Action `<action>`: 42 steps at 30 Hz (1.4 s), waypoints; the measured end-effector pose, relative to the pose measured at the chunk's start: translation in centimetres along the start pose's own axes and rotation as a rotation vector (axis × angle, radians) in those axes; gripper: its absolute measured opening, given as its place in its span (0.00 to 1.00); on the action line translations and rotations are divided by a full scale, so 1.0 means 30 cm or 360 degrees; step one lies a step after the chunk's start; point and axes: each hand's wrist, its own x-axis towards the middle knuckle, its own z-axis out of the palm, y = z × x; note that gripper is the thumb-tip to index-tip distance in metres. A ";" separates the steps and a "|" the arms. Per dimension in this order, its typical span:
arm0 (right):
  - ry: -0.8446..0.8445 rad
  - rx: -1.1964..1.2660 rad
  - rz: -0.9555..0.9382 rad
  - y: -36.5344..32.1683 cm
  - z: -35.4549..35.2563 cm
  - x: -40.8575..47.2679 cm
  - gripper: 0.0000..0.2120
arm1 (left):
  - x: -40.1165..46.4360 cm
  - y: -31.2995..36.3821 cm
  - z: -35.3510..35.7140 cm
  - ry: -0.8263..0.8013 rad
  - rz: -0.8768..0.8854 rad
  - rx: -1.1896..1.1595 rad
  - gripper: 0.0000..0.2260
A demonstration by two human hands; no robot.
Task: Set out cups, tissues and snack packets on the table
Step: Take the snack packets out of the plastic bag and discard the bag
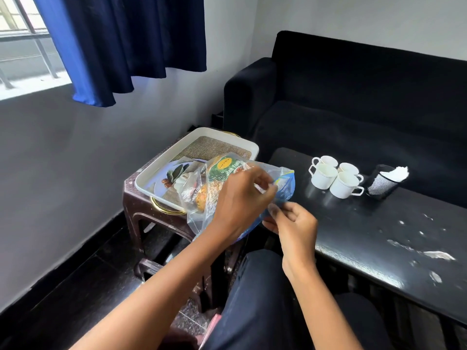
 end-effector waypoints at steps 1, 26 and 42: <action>0.0019 0.0024 -0.0011 -0.007 0.001 0.005 0.06 | -0.013 -0.011 -0.006 -0.0046 -0.0013 0.0058 0.06; -0.0199 0.0109 0.0123 0.018 0.031 -0.030 0.00 | -0.008 -0.070 -0.041 0.0226 -0.0185 -0.0214 0.04; 0.0020 0.0088 0.0045 0.002 0.006 0.009 0.08 | -0.030 -0.053 -0.031 -0.0063 -0.0005 0.0151 0.03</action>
